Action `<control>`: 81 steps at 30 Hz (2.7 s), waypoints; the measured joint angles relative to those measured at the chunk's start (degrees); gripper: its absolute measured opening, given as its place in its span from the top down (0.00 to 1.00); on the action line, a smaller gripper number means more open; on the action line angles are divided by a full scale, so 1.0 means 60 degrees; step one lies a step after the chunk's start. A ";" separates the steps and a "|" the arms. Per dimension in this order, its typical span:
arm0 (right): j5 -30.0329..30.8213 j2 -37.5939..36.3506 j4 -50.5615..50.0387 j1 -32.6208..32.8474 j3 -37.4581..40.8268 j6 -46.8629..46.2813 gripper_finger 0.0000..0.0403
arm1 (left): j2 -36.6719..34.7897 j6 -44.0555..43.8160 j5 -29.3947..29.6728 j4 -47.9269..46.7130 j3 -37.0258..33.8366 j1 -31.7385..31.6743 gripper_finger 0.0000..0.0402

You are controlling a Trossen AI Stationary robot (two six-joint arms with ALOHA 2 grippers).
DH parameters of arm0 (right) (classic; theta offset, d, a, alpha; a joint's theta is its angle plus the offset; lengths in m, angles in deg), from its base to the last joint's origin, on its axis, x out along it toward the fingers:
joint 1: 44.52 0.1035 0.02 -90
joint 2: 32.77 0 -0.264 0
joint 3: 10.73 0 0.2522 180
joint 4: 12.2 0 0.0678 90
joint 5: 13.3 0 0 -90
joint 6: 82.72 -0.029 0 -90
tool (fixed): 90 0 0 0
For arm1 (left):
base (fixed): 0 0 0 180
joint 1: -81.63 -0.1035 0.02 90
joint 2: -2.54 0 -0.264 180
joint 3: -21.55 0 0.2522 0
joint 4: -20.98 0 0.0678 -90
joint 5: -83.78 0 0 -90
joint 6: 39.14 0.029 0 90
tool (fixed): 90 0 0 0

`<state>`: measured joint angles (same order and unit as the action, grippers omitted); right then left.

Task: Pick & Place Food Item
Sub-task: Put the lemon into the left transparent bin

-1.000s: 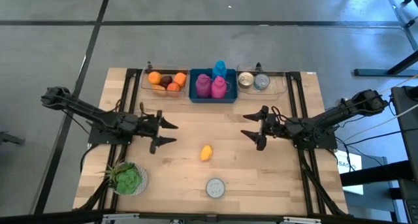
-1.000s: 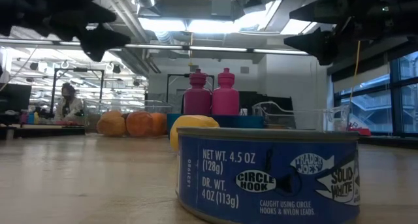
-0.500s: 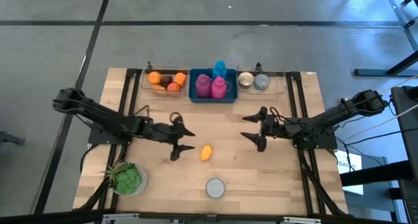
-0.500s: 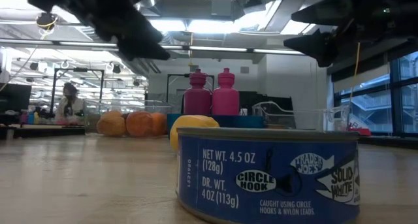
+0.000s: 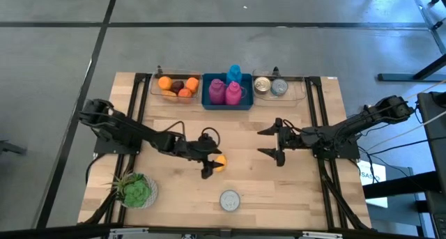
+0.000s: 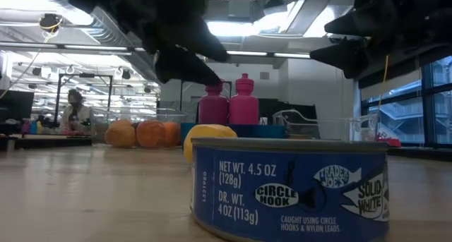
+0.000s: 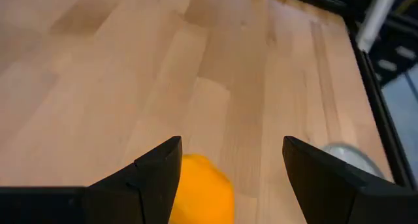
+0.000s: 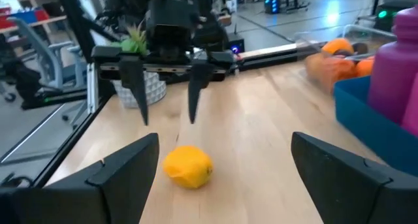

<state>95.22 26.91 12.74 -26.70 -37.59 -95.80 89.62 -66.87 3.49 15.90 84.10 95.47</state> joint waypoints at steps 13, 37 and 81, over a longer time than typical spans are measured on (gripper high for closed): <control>-0.0524 0.0000 -0.1022 0.0088 0.0000 -0.0004 0.14 | 0.1478 -0.3060 0.1485 -0.3758 0.2250 0.0303 0.36; -0.0528 0.0000 -0.1212 0.1093 0.0000 -0.0248 0.14 | 0.3208 -0.4905 0.2427 -0.4272 0.3987 0.0812 0.36; -0.0488 0.0000 -0.1465 0.1260 0.0000 -0.0280 0.14 | 0.3524 -0.7158 0.1265 -0.7703 0.5619 0.0758 0.36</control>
<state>92.30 26.91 3.95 -19.13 -37.59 -97.48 110.76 -109.82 11.09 -30.31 117.81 100.02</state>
